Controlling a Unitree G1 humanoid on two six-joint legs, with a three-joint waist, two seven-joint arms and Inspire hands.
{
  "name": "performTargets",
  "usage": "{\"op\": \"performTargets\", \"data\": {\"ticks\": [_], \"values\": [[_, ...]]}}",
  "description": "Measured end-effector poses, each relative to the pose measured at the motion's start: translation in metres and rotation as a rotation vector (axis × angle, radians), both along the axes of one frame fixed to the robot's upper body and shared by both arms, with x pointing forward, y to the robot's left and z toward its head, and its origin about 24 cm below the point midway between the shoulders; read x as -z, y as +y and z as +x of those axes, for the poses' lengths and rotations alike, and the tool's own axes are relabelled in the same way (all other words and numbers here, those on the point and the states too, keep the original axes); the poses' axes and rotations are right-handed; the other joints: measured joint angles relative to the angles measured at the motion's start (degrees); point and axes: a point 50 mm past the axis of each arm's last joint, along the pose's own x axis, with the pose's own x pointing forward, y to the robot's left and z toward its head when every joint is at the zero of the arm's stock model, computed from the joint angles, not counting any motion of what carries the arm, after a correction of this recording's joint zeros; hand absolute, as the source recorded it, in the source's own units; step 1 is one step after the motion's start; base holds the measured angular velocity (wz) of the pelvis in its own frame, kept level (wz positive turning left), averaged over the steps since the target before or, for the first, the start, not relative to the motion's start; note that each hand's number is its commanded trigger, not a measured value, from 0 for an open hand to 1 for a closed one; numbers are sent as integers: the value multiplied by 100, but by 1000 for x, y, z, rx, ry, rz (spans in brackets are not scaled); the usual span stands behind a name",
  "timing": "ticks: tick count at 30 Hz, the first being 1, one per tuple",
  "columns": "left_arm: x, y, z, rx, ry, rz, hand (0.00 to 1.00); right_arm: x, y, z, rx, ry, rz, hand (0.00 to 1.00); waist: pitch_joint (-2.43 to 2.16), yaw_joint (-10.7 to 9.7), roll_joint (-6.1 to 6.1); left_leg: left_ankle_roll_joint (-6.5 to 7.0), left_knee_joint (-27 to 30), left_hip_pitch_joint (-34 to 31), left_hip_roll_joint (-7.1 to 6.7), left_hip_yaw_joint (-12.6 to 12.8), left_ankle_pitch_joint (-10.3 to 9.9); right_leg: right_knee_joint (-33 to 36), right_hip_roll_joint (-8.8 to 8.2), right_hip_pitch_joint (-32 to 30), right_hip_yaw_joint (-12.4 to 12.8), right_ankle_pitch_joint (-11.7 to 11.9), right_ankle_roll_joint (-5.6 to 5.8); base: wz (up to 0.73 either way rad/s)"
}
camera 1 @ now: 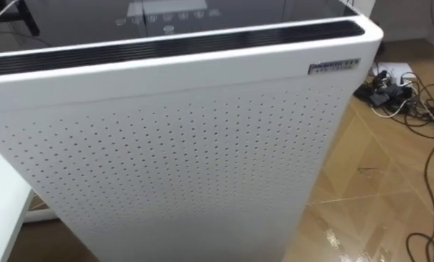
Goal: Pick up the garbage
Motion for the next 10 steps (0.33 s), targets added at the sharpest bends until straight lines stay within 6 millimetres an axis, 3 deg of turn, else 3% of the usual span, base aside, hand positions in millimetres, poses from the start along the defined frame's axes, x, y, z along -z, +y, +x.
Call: {"op": "performTargets", "data": {"ticks": [3, 10], "values": [[1, 4, -13, -73, 22, 1, 0, 1, 0, -10, 35, 15, 5, 100, -19, -6, -14, -6, -59, 141, 3, 39, -24, -71, 10, 127, 27, -2, 2, -8], [2, 6, -22, -144, 65, -7, 0, 3, 2, -15, 63, 53, 9, 100, -17, -22, -45, -1, -58, 357, -5, 54, -74, -153, 7, 384, 25, -17, 25, 1]]}}
